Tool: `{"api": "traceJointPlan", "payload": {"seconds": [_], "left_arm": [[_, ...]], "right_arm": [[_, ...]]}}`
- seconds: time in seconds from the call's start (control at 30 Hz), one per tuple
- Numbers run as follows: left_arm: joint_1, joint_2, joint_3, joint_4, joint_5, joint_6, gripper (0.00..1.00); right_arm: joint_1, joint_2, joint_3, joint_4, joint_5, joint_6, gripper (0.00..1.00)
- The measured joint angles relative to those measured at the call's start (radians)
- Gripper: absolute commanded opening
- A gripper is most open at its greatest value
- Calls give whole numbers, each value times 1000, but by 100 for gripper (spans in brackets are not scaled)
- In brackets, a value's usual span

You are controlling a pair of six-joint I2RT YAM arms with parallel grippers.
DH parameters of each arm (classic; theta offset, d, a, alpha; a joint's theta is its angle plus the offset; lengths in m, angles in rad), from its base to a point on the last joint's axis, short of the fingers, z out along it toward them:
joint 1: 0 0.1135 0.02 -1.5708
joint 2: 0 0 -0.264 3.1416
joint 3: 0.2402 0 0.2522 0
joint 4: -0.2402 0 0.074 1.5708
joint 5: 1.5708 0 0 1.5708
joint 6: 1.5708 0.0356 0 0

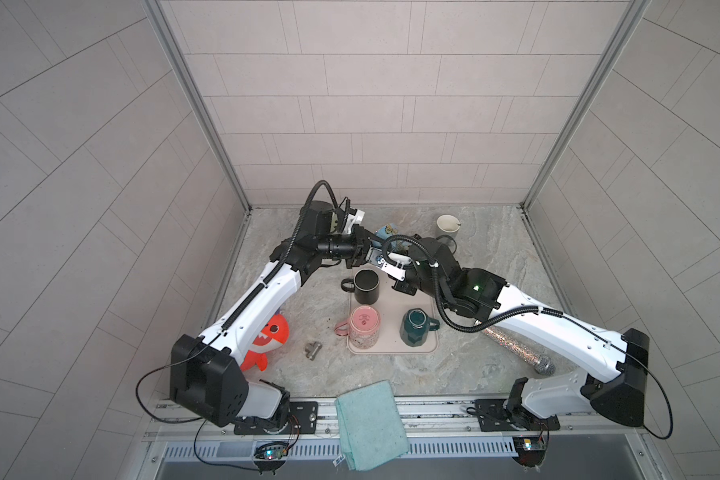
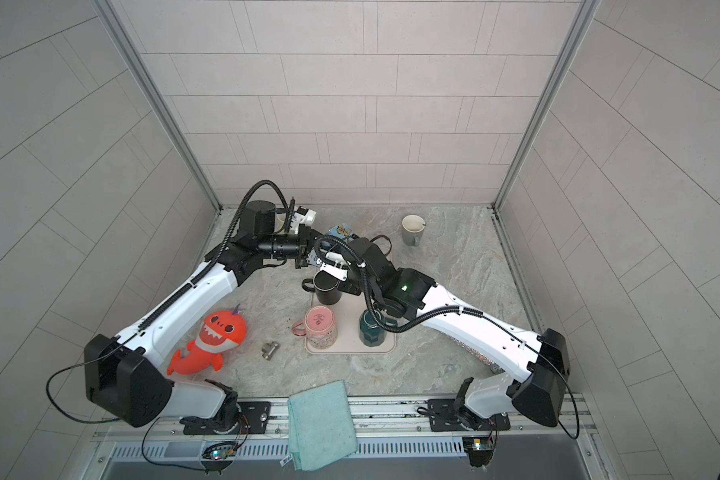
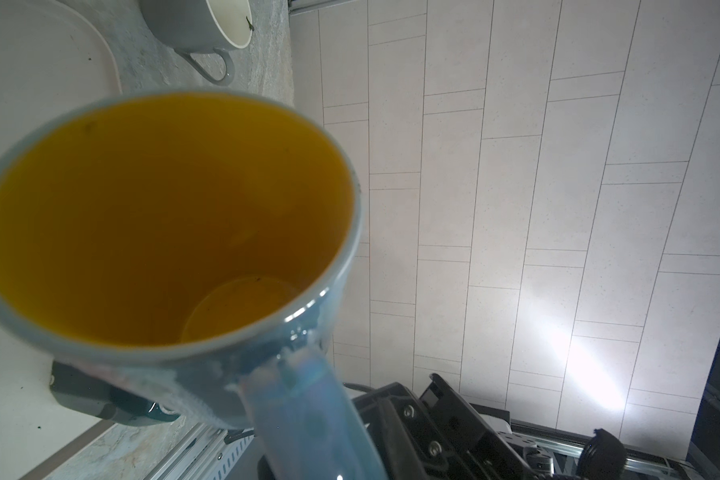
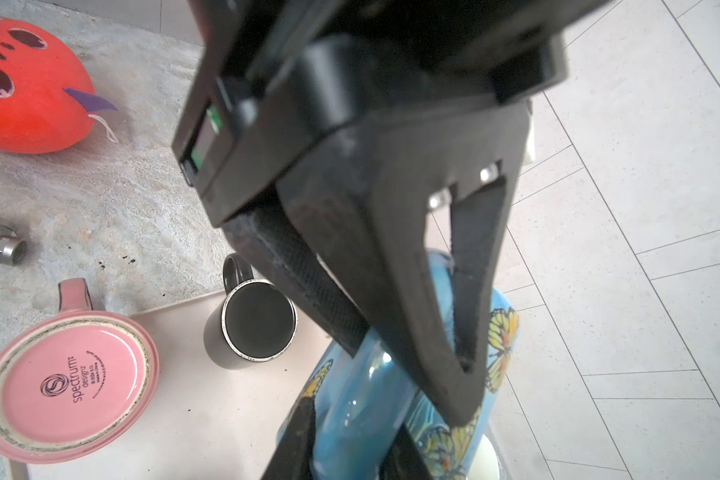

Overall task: Turn the mug right side up
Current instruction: 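Carry the mug farther away with the left gripper while the right gripper withdraws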

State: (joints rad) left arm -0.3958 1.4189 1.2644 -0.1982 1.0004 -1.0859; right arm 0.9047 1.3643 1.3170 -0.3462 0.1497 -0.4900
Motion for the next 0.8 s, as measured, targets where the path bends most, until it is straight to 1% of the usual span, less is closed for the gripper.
{"api": "traceJointPlan", "payload": {"seconds": [0.23,0.4,0.63,0.8], "left_arm": [[0,35,16,24,-4,-3,0],[-6,80,68,37,-8,-3,0],[-1,208,171,52,-45,2,0],[22,284,234,77,-63,6,0]], "right_arm": [[2,-3,-14,32,14,0,37],[-3,-18,-22,49,46,0,39],[-16,-115,-33,98,105,-3,47],[-20,-169,-58,119,133,5,49]]}}
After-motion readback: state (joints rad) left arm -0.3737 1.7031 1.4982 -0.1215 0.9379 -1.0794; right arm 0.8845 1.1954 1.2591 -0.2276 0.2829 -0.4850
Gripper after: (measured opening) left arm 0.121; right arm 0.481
